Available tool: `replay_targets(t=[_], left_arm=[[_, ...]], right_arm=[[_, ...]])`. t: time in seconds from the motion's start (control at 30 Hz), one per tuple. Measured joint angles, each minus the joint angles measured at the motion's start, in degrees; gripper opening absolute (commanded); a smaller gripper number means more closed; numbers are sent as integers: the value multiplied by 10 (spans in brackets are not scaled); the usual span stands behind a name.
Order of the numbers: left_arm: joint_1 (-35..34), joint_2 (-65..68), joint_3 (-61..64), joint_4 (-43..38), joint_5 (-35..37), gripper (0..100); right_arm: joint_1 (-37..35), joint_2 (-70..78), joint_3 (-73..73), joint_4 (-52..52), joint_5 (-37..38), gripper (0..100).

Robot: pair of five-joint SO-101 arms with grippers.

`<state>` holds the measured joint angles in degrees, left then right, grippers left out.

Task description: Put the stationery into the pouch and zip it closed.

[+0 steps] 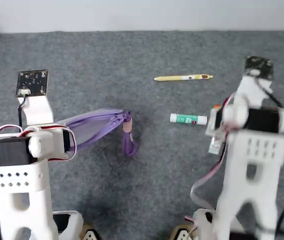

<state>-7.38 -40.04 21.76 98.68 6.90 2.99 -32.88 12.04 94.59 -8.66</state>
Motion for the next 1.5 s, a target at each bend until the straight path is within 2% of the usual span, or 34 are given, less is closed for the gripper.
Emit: replay_targets(t=[0.1,0.37,0.57,0.9,1.2,1.37,1.5], left_arm=[[0,0,0,0,0,12],[0,0,0,0,0,12],[0,0,0,0,0,12],[0,0,0,0,0,12],[0,0,0,0,1,12],[0,0,0,0,1,12],[0,0,0,0,1,12]], right_arm=[[-49,-92,71,-50,-2,8],[-192,-251,200,-198,-92,8],[-285,-296,264,-328,-108,8],[-405,-302,382,-600,-112,8],[-500,-300,454,-779,-110,8],[-509,-290,455,-845,-74,8],[-510,-281,444,-853,-63,8]])
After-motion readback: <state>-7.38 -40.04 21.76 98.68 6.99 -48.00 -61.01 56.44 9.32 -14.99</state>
